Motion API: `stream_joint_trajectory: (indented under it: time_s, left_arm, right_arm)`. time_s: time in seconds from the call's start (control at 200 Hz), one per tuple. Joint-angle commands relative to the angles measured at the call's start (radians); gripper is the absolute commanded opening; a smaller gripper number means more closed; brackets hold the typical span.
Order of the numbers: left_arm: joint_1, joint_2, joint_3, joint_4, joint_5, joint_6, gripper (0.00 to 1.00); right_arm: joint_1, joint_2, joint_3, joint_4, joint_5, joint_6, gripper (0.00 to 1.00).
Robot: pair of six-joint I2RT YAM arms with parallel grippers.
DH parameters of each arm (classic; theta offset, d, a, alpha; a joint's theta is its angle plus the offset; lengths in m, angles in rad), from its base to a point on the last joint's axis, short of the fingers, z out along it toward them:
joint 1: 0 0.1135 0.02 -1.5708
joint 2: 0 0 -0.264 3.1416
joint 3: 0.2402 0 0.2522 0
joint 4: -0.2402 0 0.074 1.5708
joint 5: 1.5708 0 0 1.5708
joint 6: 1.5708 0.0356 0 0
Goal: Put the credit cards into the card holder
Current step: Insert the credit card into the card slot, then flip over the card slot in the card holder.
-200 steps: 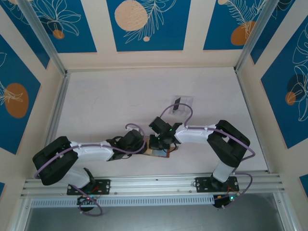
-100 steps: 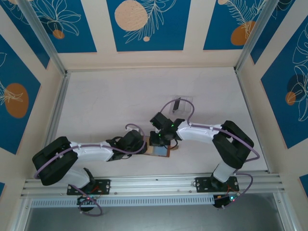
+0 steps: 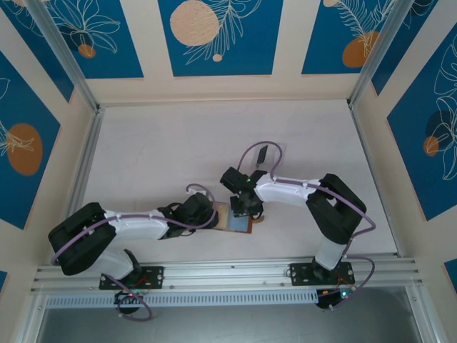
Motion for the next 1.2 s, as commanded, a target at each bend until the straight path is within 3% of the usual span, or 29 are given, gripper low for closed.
stream_joint_trajectory:
  time_s: [0.0, 0.21, 0.505, 0.73, 0.86, 1.195]
  left_arm:
    - [-0.027, 0.063, -0.055, -0.172, 0.049, -0.006, 0.38]
    - [-0.027, 0.057, -0.055, -0.178, 0.045, -0.005, 0.38]
    - [-0.026, 0.063, -0.055, -0.172, 0.048, -0.004, 0.38]
    - [-0.027, 0.067, -0.055, -0.167, 0.053, -0.002, 0.38]
    - [-0.027, 0.069, -0.054, -0.161, 0.058, -0.002, 0.38]
    - [-0.028, 0.055, -0.055, -0.172, 0.053, -0.01, 0.38]
  right_arm:
    - [0.019, 0.052, 0.039, -0.038, 0.046, -0.014, 0.33]
    - [0.047, 0.103, 0.041, -0.043, 0.041, -0.005, 0.26]
    - [0.068, 0.079, 0.1, -0.117, 0.103, -0.002, 0.0]
    - [0.077, 0.069, 0.191, -0.207, 0.14, -0.002, 0.0]
    - [0.079, 0.063, 0.224, -0.175, 0.039, -0.021, 0.0]
    - [0.003, -0.003, 0.07, 0.231, -0.434, 0.043, 0.35]
